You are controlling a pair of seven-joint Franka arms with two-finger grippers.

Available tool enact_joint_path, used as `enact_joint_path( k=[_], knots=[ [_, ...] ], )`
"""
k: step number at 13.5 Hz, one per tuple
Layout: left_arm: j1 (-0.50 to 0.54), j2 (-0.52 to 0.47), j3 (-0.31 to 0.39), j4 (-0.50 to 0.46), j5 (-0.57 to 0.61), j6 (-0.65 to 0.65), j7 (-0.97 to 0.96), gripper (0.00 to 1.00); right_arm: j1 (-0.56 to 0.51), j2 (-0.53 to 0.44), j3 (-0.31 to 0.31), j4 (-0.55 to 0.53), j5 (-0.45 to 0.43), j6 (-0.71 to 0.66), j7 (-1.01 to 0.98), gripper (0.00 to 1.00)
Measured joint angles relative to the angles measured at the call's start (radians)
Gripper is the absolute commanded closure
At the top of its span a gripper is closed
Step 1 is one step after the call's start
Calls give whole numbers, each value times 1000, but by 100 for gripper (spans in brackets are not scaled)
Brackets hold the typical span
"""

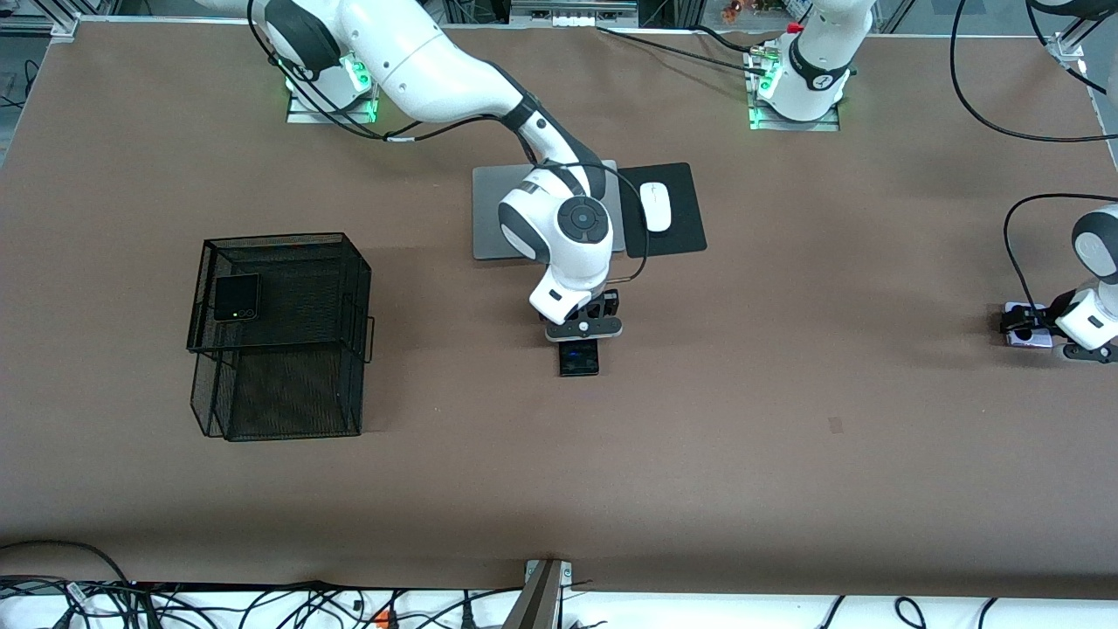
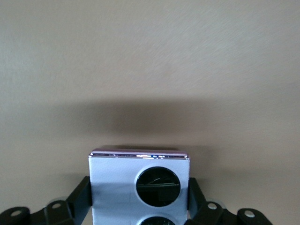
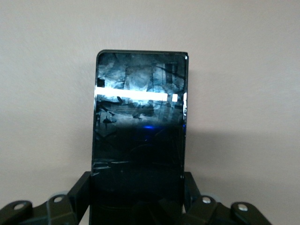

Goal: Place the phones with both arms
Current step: 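Drop the slab in the basket while the left gripper places the white phone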

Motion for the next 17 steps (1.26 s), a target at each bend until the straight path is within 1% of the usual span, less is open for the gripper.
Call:
enact_joint_path(
  k=[2,3,4,6,7,8,9,11,13,14,15,16,17],
  knots=[
    [0,-32,-25,21,0,-78,-3,66,-4,-48,5,31,0,-103,0,100],
    [0,-43,-42,50,0,-157,-8,66,-7,-77,12,48,0,-157,0,100],
    [0,-52,-66,95,0,-266,-22,66,-12,-110,19,62,0,-213,0,100],
    [-2,-66,-131,186,0,-474,-72,66,-28,-189,22,75,0,-309,-6,100],
    [-5,-73,-171,221,0,-551,-106,66,-45,-231,23,72,0,-360,-30,100],
    [-9,-83,-210,242,0,-608,-132,66,-66,-271,22,52,0,-405,-69,100],
    [-13,-94,-251,253,0,-647,-150,67,-89,-313,19,9,0,-420,-106,100],
    [-24,-117,-352,257,-1,-681,-239,67,-133,-415,-9,-142,0,-400,-187,100],
    [-77,-124,-446,257,-2,-687,-386,67,-149,-552,-73,-366,4,-305,-276,100],
    [-127,-123,-467,255,-9,-687,-455,67,-150,-624,-113,-484,6,-258,-319,100],
    [-191,-118,-474,252,-28,-683,-524,66,-151,-691,-154,-593,7,-216,-364,100],
    [-260,-106,-474,250,-47,-661,-589,66,-152,-754,-198,-694,7,-174,-417,100],
    [-325,-88,-474,246,-57,-611,-651,66,-153,-810,-243,-785,8,-134,-470,100]
  ],
)
